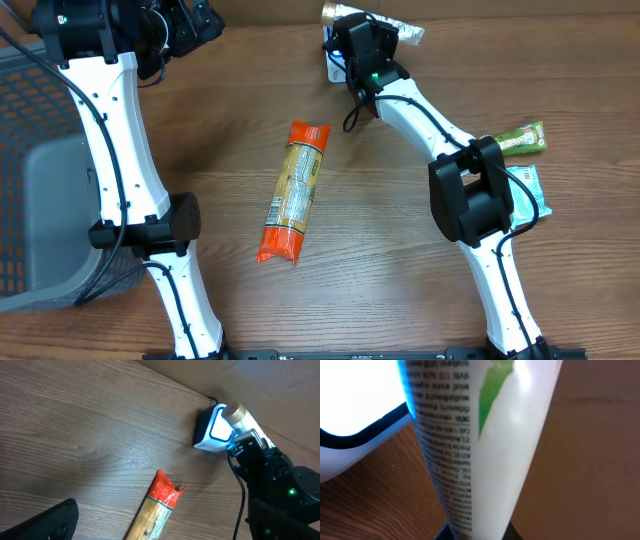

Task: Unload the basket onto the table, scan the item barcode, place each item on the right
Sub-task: 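Hold the tube's barcode in front of the scanner window, then carry the tube right and release it beside the packets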

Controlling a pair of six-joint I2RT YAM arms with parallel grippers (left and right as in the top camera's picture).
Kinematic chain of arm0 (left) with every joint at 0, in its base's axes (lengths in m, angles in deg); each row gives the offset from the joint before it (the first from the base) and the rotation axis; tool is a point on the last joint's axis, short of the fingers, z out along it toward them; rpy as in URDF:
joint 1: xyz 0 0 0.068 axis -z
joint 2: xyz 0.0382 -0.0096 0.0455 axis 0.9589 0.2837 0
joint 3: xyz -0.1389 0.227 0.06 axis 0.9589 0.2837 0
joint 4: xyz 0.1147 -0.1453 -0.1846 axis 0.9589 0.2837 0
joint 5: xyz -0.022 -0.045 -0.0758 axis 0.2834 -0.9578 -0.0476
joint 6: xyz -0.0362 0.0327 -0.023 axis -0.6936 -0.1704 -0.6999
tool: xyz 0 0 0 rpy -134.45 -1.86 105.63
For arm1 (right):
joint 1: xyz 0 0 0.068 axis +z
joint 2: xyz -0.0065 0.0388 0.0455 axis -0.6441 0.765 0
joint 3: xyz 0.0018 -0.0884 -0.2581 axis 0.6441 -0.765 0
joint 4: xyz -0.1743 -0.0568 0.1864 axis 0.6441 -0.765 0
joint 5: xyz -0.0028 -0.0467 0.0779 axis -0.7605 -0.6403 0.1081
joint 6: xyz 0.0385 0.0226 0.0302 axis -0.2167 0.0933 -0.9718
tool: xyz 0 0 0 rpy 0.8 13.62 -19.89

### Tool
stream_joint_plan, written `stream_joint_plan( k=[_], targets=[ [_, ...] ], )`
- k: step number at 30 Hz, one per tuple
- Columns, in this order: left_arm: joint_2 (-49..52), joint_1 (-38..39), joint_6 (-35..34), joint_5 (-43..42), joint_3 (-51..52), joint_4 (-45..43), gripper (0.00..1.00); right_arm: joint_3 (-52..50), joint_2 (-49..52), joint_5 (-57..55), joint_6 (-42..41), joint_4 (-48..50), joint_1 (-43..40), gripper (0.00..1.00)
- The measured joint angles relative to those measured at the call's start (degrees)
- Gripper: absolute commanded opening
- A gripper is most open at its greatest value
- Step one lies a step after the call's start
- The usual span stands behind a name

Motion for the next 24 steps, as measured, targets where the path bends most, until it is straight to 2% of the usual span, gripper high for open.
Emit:
stream_joint_plan(
  k=[10, 11, 14, 17, 20, 22, 24],
  targets=[
    [0.00, 0.00, -0.02, 0.00, 0.00, 0.00, 1.00, 0.00, -0.02, 0.00, -1.66, -0.50, 0.44, 0.04],
    [0.00, 0.00, 0.00, 0.00, 0.00, 0.02, 1.00, 0.00, -0.26, 0.46, -2.93, -1.88, 0.57, 0.04],
    [0.00, 0.00, -0.02, -0.02, 0.00, 0.02, 1.00, -0.17, -3.61, 5.03, -7.78, -14.01, 1.44, 0.04],
    [0.00, 0.00, 0.00, 0.00, 0.00, 0.02, 1.00, -0.50, -12.41, 15.17, -17.31, -30.27, 3.06, 0.04],
    [0.00, 0.00, -0.02, 0.00, 0.00, 0.00, 1.00, -0.55, -22.45, 27.10, -25.88, -41.94, 3.80, 0.04],
    [0.00, 0.00, -0.02, 0.00, 0.00, 0.04, 1.00, -0.11, -31.76, 34.84, -37.90, -48.74, 3.41, 0.04],
    [0.00, 0.00, -0.02, 0.00, 0.00, 0.02, 1.00, 0.46, -36.70, 38.05, -46.75, -54.31, 1.84, 0.04]
  ],
)
